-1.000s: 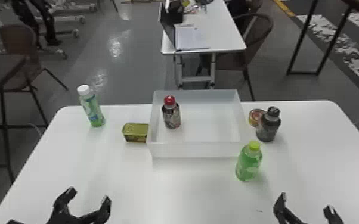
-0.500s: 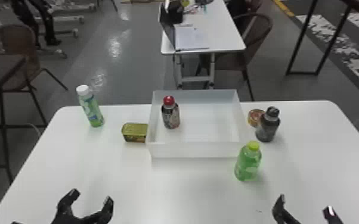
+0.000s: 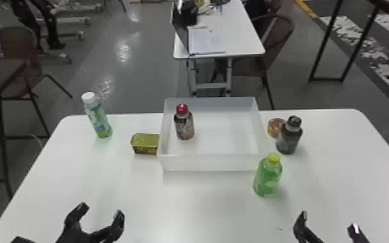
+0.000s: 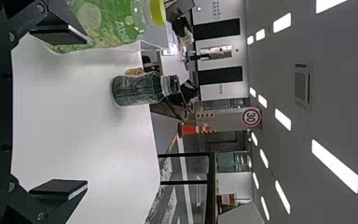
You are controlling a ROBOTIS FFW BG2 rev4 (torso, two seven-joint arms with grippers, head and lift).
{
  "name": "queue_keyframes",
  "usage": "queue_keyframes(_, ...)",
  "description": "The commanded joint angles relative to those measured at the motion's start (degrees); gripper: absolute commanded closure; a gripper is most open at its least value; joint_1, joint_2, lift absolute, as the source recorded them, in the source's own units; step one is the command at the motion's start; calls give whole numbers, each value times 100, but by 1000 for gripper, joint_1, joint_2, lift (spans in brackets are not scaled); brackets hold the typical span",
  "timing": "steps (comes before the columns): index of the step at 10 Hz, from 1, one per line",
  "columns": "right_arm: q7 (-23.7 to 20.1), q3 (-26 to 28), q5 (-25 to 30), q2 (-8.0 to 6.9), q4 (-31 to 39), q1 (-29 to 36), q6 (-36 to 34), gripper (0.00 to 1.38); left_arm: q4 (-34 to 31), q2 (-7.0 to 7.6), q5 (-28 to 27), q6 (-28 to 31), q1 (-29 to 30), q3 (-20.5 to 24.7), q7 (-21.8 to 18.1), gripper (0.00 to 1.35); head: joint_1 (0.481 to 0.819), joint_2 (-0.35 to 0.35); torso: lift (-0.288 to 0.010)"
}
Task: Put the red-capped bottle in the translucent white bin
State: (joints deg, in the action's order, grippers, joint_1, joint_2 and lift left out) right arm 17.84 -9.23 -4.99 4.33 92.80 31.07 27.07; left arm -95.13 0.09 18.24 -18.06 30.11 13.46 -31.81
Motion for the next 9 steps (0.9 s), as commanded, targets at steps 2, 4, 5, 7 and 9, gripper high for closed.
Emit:
queue_keyframes(2,0,-9,-2,-20,-16,-5,0,194,3,-24,21,39,-22,-37,0,122,695,67,-75)
queue_keyframes(4,0,-9,-11,-20,-25,-5,0,194,12,-24,39,66,-13,-37,0,122,695,65,-75)
queue_keyframes(5,0,-9,-11,-20,-34,-5,0,194,12,-24,39,92,-22,-37,0,122,695,65,-75)
queue_keyframes(7,0,-9,-20,-29,-42,-5,0,194,12,-24,39,101,-22,-46,0,122,695,64,-75)
queue_keyframes(9,0,-18,-11,-37,-34,4,0,194,-23,-24,-32,136,30,-28,79,122,695,65,-75)
